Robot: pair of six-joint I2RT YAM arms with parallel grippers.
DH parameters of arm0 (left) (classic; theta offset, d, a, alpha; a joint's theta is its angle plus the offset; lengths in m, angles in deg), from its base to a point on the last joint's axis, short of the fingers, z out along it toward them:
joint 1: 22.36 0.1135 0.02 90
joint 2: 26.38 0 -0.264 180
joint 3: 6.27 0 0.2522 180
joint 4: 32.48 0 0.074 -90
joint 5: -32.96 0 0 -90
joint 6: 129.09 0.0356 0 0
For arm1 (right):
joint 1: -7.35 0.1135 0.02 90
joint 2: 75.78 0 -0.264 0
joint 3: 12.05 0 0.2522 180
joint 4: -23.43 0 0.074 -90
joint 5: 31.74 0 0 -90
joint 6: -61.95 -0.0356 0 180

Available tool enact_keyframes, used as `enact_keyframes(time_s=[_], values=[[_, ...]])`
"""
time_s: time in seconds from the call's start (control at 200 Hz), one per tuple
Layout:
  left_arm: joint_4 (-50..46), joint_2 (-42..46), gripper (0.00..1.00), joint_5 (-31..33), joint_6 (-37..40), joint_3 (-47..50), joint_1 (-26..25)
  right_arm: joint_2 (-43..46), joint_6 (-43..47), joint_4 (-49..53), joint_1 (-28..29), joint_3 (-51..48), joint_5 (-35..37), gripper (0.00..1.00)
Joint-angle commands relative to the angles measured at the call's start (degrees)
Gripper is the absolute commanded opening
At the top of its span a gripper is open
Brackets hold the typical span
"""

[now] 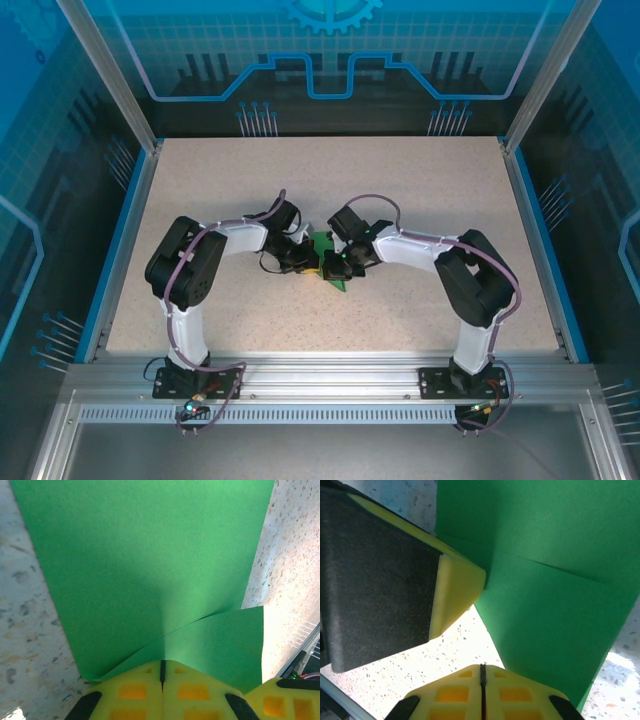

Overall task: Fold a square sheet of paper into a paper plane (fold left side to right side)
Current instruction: Third fold the triangle at the center of the table.

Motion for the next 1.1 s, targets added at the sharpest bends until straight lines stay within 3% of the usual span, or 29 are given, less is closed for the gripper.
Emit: enact_keyframes(time_s=[0.0, 1.095], values=[[-3.9, -1.7, 0.0, 3.6, -0.1, 2.3, -0.4, -2.0, -0.9, 3.3, 0.6, 1.5, 0.7, 0.08], [-5.3, -3.4, 0.0, 5.6, 0.6, 1.3, -0.4, -1.0, -1.3, 10.0, 0.5, -1.8, 3.1, 0.08]])
